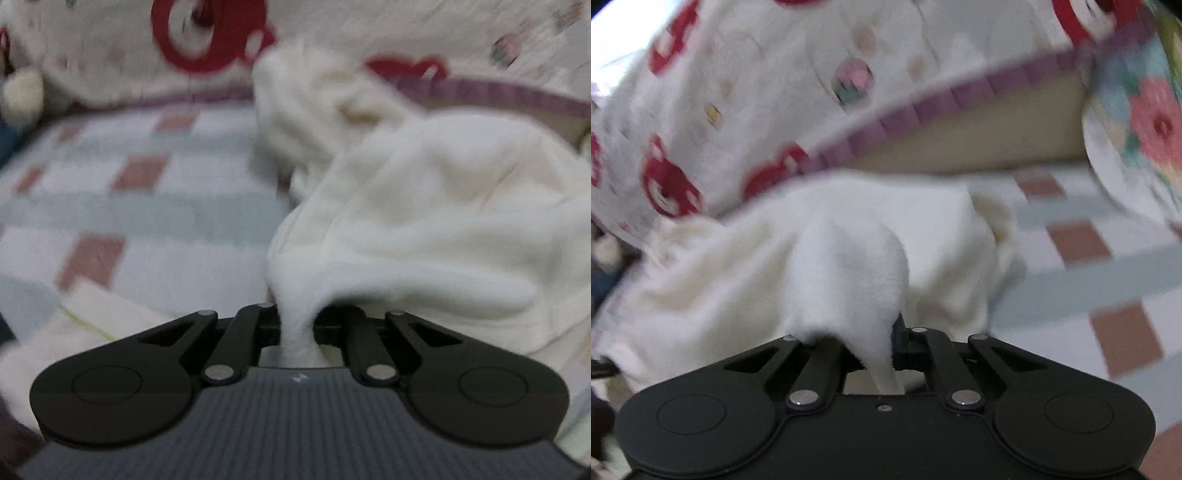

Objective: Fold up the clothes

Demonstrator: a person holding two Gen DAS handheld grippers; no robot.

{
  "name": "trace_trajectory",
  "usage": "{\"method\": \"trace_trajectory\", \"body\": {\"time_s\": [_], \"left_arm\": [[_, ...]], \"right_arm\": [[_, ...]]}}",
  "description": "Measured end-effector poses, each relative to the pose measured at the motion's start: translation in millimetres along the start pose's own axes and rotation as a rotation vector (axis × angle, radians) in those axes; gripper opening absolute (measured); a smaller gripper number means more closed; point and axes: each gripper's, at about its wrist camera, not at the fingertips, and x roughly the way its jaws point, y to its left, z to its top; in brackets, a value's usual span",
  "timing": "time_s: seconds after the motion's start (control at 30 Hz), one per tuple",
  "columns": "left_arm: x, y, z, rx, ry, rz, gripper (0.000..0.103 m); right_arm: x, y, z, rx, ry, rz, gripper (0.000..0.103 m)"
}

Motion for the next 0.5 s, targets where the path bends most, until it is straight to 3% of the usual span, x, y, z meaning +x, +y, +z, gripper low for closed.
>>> {"method": "trace_trajectory", "body": {"time_s": [0.17, 0.27, 0.33, 0.4, 0.47, 0.5], "left_arm": [[-109, 2, 52, 0.112, -0.185, 0.019, 0.005], [-192, 4, 72, 0.204, -0.319, 0.038, 0.005], [-244, 10, 74, 0.248, -0.365, 0.042, 0.005], [-279, 13, 63, 0.253, -0.317, 0.005, 0.006], [-285, 17, 42, 0.219, -0.196, -0.068, 0.006], [-281, 18, 29, 0.2, -0.12, -0.105, 0.006]], "right_arm": [[-98, 20, 63, -0.009, -0.076, 0.138, 0.005], [-171, 28, 78, -0.021, -0.147, 0.185, 0.005], [-222, 31, 78, -0.037, -0.199, 0.22, 0.005], [-265, 29, 64, -0.065, -0.211, 0.222, 0.004], [-283, 20, 34, -0.065, -0.13, 0.156, 0.005], [-280, 12, 14, -0.039, -0.049, 0.127, 0.005]]}}
